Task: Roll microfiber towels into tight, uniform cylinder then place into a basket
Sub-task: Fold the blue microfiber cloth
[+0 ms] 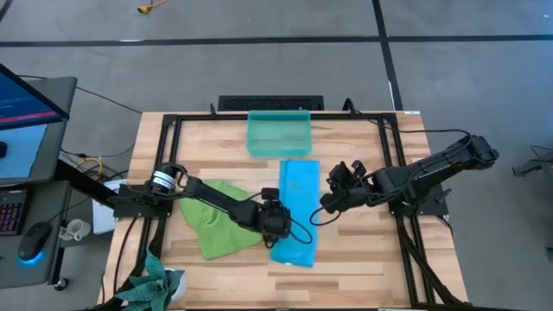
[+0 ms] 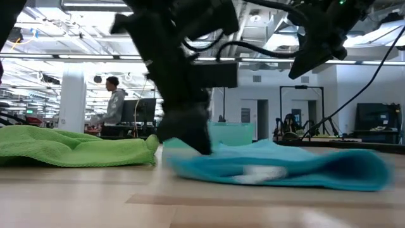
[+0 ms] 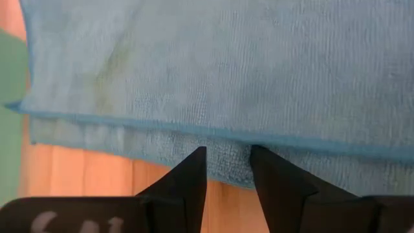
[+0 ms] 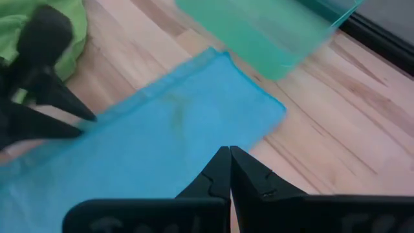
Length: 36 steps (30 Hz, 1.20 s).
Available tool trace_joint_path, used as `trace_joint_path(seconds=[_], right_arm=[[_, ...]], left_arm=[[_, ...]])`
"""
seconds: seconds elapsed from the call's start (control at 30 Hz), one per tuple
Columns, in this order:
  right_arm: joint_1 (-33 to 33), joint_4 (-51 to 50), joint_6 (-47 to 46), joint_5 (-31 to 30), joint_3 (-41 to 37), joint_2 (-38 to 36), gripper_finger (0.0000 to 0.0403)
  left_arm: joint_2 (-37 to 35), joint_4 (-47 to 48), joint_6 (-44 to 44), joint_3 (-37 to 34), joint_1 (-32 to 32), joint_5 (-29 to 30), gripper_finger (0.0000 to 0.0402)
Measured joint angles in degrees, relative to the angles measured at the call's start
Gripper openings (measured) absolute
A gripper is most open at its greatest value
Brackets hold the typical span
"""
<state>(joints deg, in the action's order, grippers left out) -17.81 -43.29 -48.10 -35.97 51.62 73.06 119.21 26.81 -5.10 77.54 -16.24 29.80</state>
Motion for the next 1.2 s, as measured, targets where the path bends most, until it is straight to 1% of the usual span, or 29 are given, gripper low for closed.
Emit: trace_joint_path(seconds=[0.1, 0.23, 0.4, 0.5, 0.6, 0.73, 0.83, 0.93, 1.1, 1.2], right_arm=[[-0.8, 0.0, 0.0, 0.0, 0.0, 0.0, 0.0027], [-3.2, 0.0, 0.0, 0.1, 1.0, 0.0, 0.0027], [-7.9, 0.9, 0.2, 0.0, 2.9, 0.0, 0.0027], [-11.5, 3.9, 3.7, 0.0, 3.0, 0.0, 0.0027], [-14.7, 7.9, 7.4, -0.1, 2.6, 0.3, 0.0027], [-18.9, 11.9, 7.6, 0.0, 0.9, 0.5, 0.0027], [-21.8, 13.9, 7.6, 0.0, -0.2, 0.5, 0.0027], [-24.3, 18.1, 8.6, -0.1, -1.0, 0.5, 0.0027], [-27.1, 28.0, 16.5, -0.1, -4.6, 0.5, 0.0027], [-27.5, 30.7, 19.2, -0.1, -6.6, 0.5, 0.0027]], left_arm=[[-3.0, 3.1, -0.7, 0.0, -2.3, 3.1, 0.0116], [-6.3, 3.5, -1.3, -0.8, -5.5, 6.5, 0.0116], [-9.3, 5.1, -2.3, -1.0, -9.3, 6.5, 0.0116], [-9.6, 6.5, -2.9, -1.0, -12.5, 6.5, 0.0116], [-9.7, 7.3, -0.6, -1.0, -15.5, 6.5, 0.0116], [-9.7, 6.7, 1.4, -0.9, -18.5, 6.5, 0.0116], [-9.7, 5.7, 2.0, -0.9, -19.4, 6.5, 0.0116], [-9.6, 5.0, 0.7, -0.9, -19.5, 4.6, 0.0116], [-9.5, 4.9, -2.0, -0.9, -19.0, -2.1, 0.0117], [-9.5, 4.1, -2.5, -0.9, -18.6, -2.8, 0.012]])
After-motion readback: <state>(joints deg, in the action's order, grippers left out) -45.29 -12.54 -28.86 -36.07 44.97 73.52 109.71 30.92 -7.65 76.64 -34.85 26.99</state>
